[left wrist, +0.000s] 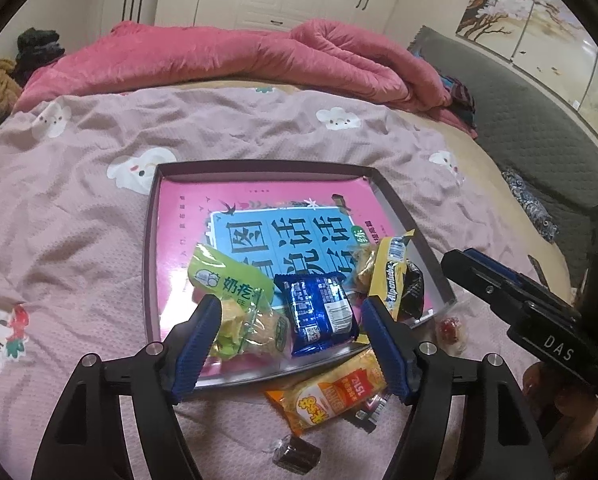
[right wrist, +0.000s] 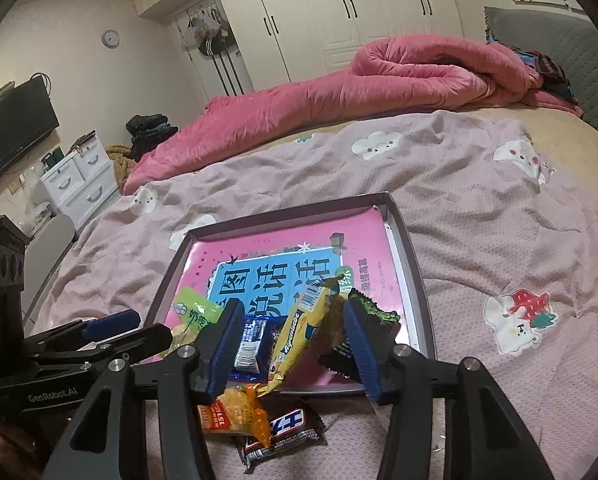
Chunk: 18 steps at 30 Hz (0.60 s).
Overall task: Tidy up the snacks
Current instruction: 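Open the left tool over the tray while the right tool releases the yellow bar, then withdraw both tools from the tray toward the remaining snacks on the bed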
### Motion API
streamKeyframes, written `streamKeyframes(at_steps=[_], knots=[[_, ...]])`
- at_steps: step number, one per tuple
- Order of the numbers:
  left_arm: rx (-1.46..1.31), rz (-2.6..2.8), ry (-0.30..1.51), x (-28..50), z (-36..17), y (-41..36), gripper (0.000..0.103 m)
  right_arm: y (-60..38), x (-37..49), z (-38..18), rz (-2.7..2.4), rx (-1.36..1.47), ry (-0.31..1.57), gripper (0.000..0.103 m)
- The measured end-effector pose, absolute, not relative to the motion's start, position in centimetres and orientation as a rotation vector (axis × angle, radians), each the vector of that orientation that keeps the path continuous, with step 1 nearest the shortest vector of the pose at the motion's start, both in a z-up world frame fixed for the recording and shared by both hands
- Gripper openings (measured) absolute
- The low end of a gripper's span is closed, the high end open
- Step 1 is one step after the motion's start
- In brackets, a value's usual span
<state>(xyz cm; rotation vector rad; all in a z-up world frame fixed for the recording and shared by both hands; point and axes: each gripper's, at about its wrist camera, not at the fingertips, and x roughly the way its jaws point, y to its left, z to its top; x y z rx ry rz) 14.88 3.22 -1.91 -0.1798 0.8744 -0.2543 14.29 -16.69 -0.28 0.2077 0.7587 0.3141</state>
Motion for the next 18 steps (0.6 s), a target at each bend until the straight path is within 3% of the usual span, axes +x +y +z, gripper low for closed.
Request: streamKeyframes(at_steps=[18], knots=[[-0.164,-0.258,0.849,13.2,-0.5,2.8,0.08,-16.7,12.5,1.5,0.339,0.203,0.724,0.06]])
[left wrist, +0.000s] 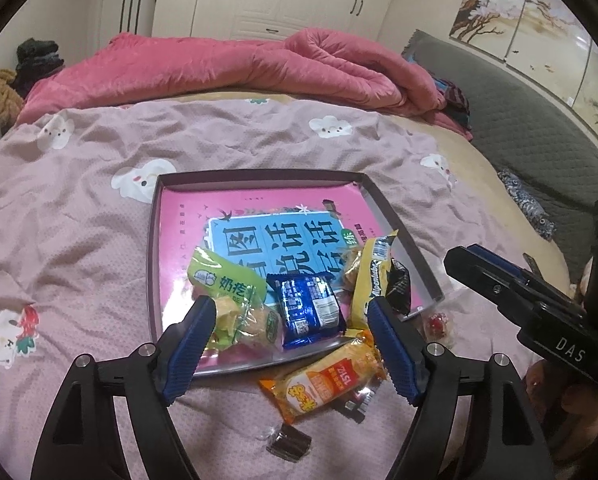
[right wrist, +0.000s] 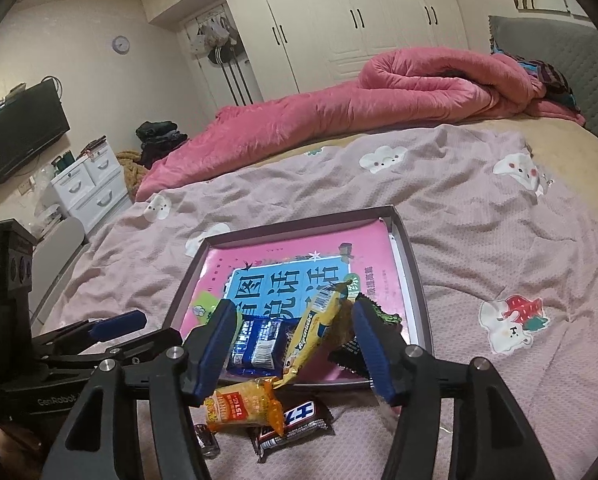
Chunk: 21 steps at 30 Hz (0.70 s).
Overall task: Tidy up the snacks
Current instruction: 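Withdraw both tools from the tray toward the remaining snacks on the bed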
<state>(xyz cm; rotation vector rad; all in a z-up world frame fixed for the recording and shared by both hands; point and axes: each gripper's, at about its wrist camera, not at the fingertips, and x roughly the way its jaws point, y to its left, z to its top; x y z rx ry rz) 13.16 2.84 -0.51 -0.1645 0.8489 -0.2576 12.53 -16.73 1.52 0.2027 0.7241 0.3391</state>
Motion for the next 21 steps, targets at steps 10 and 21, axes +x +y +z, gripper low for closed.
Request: streamKeyframes(at_steps=[10,21], knots=[[-0.144,-0.281,0.872,12.2,-0.9,2.3,0.081,-16.7,11.5,1.4,0.351,0.194,0.736,0.065],[-0.123,-0.293,0.888,11.5,-1.3,2.1,0.081,-16.8,10.4,1.2,0.364,0.187,0.746,0.068]])
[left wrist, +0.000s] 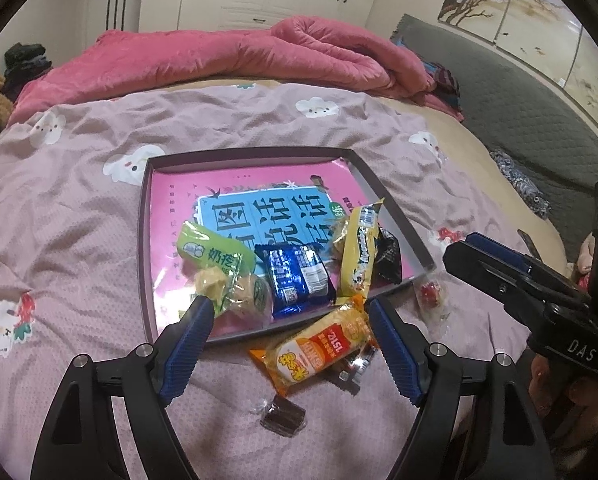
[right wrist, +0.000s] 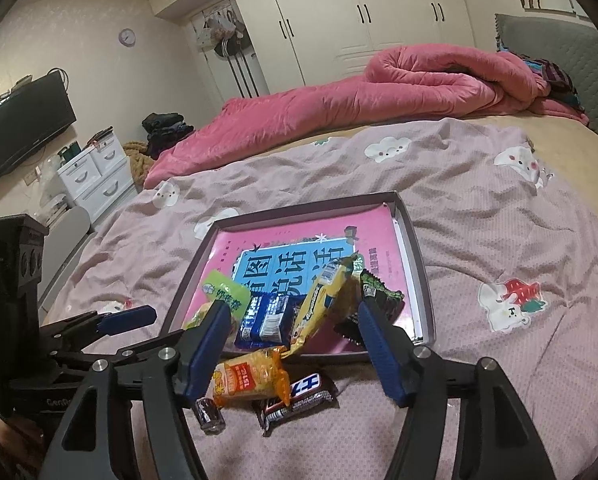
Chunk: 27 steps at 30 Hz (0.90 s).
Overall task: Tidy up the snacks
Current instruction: 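Withdraw both tools from the tray toward the remaining snacks on the bed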
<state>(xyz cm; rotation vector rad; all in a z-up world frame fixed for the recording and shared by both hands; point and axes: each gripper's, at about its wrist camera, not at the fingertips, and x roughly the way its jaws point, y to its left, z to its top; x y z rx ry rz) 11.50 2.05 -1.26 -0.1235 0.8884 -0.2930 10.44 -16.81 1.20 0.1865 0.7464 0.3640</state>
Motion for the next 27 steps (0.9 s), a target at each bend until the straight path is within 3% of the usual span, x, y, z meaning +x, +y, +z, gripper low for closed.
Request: streamKeyframes(at_steps=[27], knots=[[0.004,-0.356,0.986,10.6,-4.8,0.4,0.082,-16.3,7.6,-3.5,0.394,0.135,0.931,0.069]])
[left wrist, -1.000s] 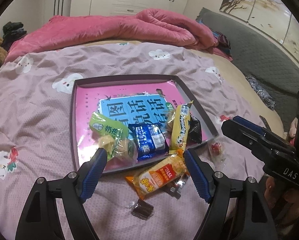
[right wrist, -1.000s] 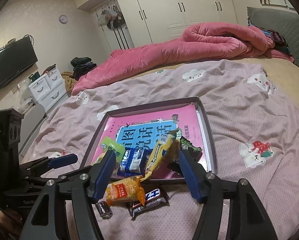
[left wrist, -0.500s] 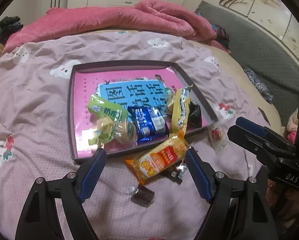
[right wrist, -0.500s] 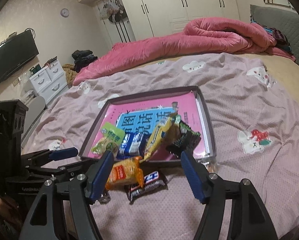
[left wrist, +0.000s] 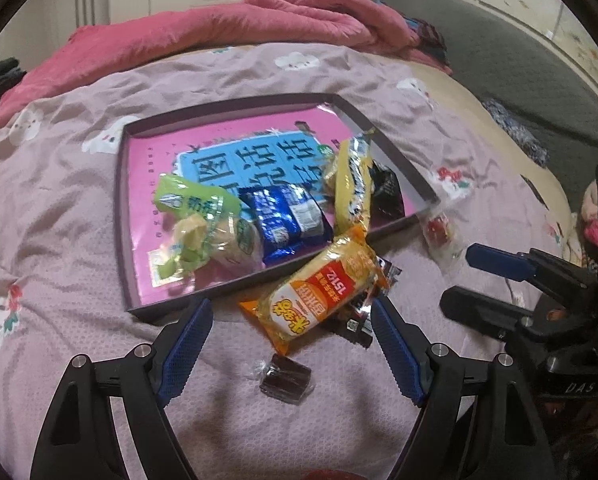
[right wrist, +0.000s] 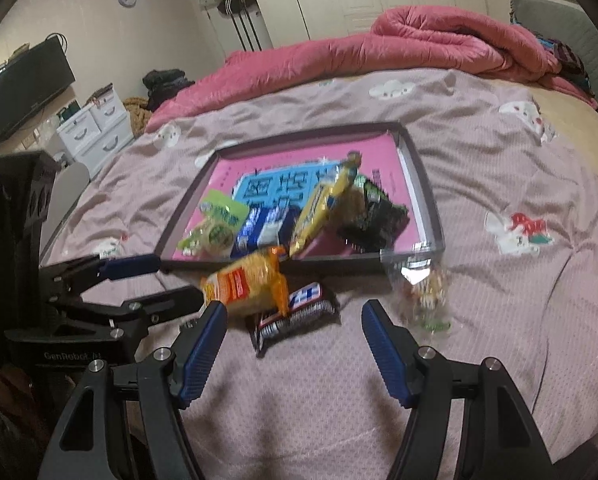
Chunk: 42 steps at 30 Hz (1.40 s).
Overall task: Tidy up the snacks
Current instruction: 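Withdraw both tools from the tray toward the remaining snacks on the bed, then grasp the orange-wrapped cake with the left tool while the right tool grasps the chocolate bar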
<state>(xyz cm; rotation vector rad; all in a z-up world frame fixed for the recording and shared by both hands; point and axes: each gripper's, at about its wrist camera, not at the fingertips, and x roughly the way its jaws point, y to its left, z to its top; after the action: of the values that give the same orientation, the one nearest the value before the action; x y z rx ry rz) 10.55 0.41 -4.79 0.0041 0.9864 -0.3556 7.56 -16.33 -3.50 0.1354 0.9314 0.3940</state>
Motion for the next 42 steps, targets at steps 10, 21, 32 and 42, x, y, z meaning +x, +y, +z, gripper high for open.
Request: streamKeyframes(at_steps=[10,21,32,42], knots=[[0.091,-0.401,1.017,11.8,-6.8,-0.9,0.082,-16.4,7.9,-5.4,0.384,0.138,1.019,0.069],[0.1,-0.465,1.05,12.8,-7.9,-1.8,0.082,-17.7,8.8,-7.1,0.375,0.253,1.085,0.069],[0.051,-0.523,1.066,13.7,-8.8,-2.2,0.068,-18.1,9.3,-8.1,0.382,0.346,1.12,0.069],[0.021,-0.561,1.086,14.1,-9.3,-2.2,0.058,-18.2,10.4,-9.0,0.374,0.431,1.15,0.069]])
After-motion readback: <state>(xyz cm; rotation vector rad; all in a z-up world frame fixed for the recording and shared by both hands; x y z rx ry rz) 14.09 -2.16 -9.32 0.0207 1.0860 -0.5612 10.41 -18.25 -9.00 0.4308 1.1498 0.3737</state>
